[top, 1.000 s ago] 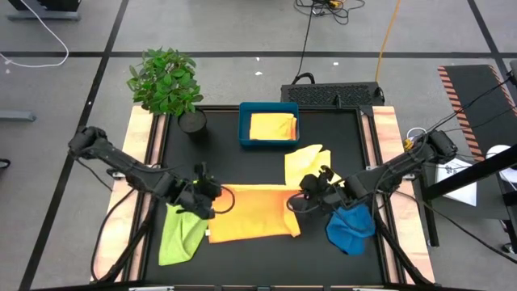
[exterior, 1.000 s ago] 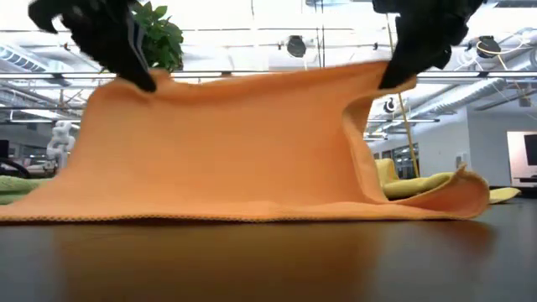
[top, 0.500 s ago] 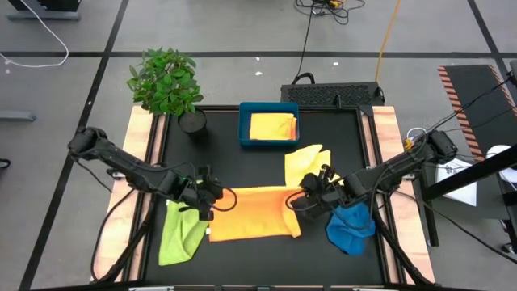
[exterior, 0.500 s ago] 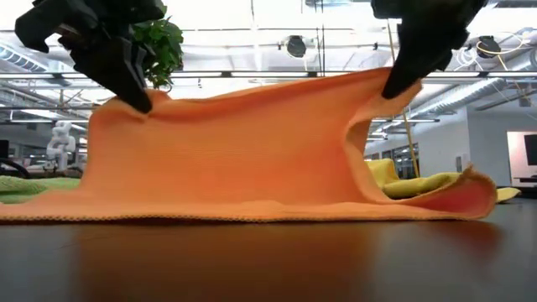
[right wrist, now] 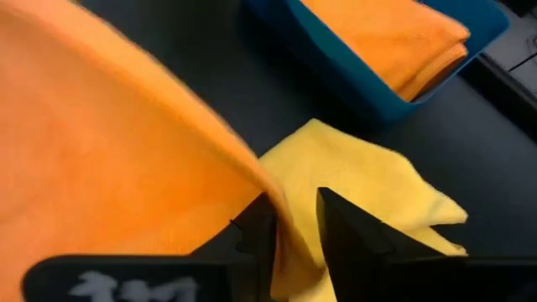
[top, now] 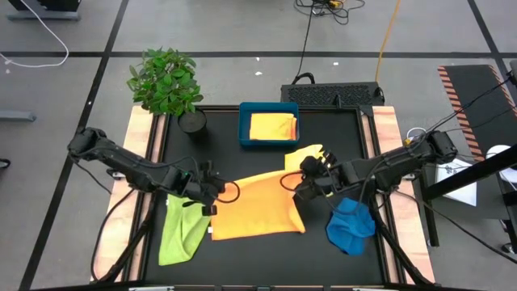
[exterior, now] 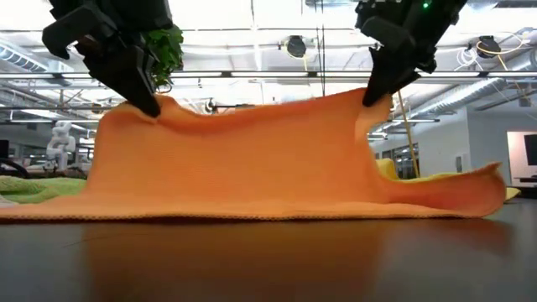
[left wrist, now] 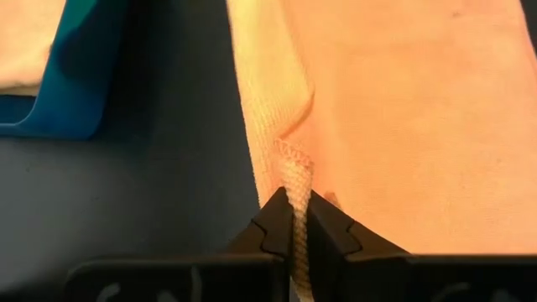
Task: Fold microfiber towels
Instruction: Fold the orange microfiber towel
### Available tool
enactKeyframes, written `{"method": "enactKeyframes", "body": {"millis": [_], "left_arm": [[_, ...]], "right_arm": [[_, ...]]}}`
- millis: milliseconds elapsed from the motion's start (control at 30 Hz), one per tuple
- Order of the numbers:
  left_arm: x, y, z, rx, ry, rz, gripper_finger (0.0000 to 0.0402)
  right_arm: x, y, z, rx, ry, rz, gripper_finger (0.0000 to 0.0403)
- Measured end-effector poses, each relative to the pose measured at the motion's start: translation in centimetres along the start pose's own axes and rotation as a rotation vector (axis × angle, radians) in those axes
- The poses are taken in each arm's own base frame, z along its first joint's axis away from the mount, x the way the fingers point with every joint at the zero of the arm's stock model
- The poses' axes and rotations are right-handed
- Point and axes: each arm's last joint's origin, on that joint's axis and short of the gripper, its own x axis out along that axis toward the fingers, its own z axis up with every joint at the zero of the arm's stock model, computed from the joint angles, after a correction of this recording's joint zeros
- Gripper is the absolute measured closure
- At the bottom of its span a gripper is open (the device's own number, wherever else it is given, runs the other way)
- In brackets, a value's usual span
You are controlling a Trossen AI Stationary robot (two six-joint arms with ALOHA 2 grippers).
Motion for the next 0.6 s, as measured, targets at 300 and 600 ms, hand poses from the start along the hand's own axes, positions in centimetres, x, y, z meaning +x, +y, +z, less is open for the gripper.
{"method": "enactKeyframes", "body": {"millis": [300, 600], "left_arm": [[0.0, 0.1, 0.0, -0.001, 0.001, 0.002, 0.0393], [0.1, 0.1, 0.1, -0.004, -0.007, 0.006, 0.0371]], "right_arm": [[0.1, -0.1, 0.0, -0.025, 0.025, 0.015, 0.0301], [-0.4, 2.8, 0.1, 0.024, -0.014, 0.366, 0.0301]]}}
